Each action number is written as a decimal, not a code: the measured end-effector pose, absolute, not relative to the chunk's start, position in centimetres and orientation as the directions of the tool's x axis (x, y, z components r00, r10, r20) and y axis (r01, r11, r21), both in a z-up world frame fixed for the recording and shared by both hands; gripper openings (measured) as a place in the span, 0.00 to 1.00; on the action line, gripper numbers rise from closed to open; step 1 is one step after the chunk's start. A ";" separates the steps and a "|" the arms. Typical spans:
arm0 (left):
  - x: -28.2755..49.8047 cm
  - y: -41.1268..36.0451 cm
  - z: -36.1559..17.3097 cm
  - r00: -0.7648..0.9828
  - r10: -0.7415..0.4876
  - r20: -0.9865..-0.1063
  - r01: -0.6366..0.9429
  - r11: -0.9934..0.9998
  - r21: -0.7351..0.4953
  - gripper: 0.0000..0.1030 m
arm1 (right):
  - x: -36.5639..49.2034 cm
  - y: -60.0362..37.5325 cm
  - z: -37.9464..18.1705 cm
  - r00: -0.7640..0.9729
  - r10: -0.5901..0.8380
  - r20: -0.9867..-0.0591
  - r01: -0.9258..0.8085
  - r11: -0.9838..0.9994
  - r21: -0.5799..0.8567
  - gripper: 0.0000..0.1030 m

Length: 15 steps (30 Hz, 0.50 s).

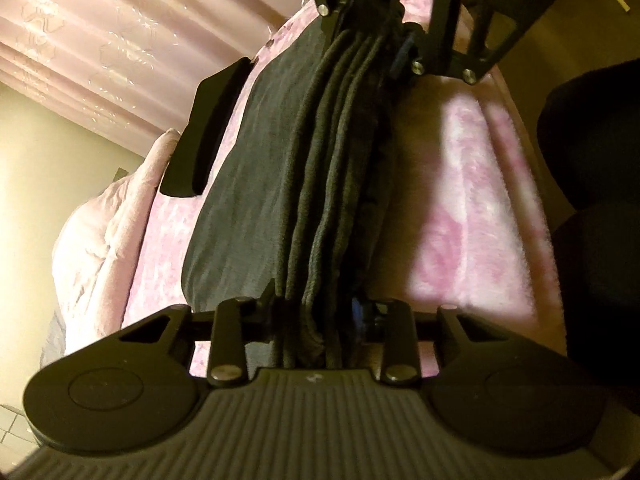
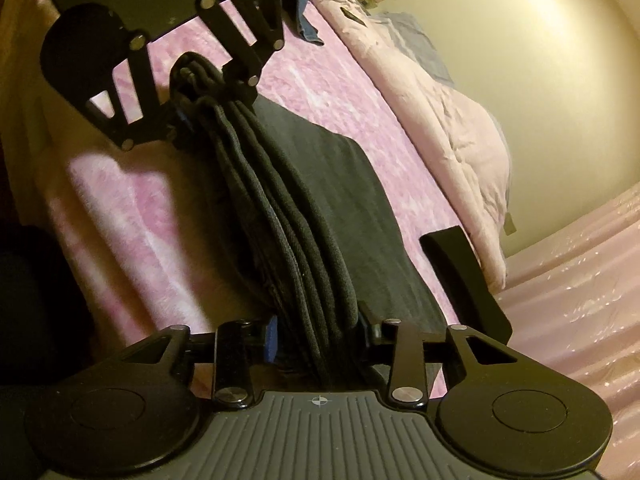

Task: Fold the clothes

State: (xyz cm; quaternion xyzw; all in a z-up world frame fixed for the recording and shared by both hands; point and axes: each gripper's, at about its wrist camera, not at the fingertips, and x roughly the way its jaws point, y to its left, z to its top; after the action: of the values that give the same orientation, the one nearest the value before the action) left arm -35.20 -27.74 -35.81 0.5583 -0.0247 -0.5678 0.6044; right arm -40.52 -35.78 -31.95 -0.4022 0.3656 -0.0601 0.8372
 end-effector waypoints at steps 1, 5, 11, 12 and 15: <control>-35.0 -27.9 -35.8 0.352 -0.713 -0.607 0.665 -0.267 0.698 0.27 | -40.6 -35.7 -32.2 0.726 -0.400 -0.560 -0.192 0.664 -0.723 0.44; -34.4 -28.1 -35.5 0.335 -0.711 -0.618 0.694 -0.258 0.673 0.27 | -41.0 -35.3 -33.5 0.736 -0.411 -0.538 -0.201 0.626 -0.754 0.70; -33.7 -27.8 -34.7 0.302 -0.717 -0.628 0.735 -0.245 0.632 0.27 | -40.9 -37.5 -35.9 0.698 -0.514 -0.499 -0.201 0.528 -0.825 0.70; -33.8 -27.8 -34.8 0.304 -0.719 -0.625 0.730 -0.246 0.638 0.27 | -41.1 -37.9 -36.2 0.693 -0.528 -0.491 -0.203 0.511 -0.835 0.66; -34.2 -27.7 -35.3 0.320 -0.723 -0.613 0.709 -0.246 0.660 0.28 | -41.5 -38.1 -36.4 0.689 -0.532 -0.491 -0.212 0.501 -0.839 0.55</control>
State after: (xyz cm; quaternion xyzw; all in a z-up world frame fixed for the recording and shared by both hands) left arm -34.23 -27.68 -35.32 0.5318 -0.0063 -0.5832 0.6140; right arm -41.54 -38.06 -36.42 -0.4890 0.3805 -0.1030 0.7782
